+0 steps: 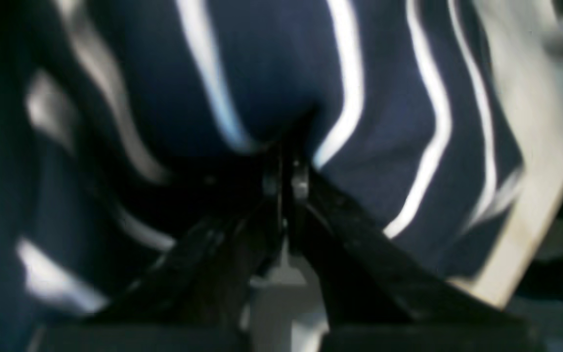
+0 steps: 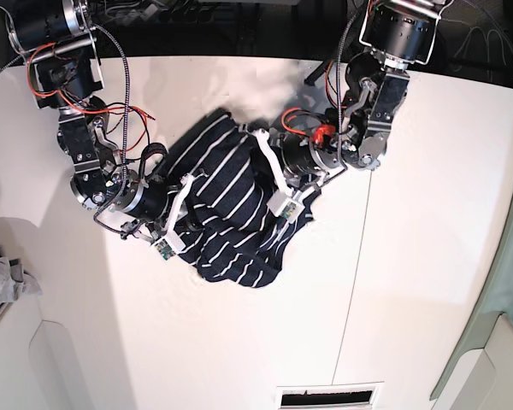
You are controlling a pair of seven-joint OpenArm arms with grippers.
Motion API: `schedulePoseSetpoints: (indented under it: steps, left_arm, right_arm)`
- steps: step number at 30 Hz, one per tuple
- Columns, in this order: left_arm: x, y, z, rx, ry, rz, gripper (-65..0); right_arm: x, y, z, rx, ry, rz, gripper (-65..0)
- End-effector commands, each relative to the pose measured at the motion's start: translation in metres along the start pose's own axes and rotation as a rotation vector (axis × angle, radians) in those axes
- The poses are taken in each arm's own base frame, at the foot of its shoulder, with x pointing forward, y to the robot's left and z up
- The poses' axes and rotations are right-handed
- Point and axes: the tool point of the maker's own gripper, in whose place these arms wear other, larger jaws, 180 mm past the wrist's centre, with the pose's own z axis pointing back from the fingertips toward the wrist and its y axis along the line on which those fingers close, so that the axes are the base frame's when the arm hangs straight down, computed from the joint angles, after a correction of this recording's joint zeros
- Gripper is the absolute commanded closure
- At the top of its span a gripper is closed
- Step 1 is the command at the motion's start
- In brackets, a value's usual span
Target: Layout the t-shirt on the table in an organized manner, then fold the t-shirt properly
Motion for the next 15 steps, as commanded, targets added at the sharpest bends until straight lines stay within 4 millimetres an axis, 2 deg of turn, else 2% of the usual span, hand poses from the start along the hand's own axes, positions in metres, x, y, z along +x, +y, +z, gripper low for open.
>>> schedulePoseSetpoints:
  steps: [1,6,15]
  left_arm:
    - [0.008,0.012,0.0,0.04,0.003,-0.015,-2.6]
    - [0.01,0.038,-0.002,0.087,0.038,-0.023,-2.6]
    - [0.011,0.041,0.001,0.094,0.036,-0.03,-2.6]
  right_arm:
    - [0.006,-0.007,0.005,-0.012,-0.02,0.004,0.0]
    - [-0.015,0.002,0.016,-0.014,-0.033,-0.083,0.0]
    - [-0.021,0.037,0.034,0.024,-0.096,-0.143,0.0]
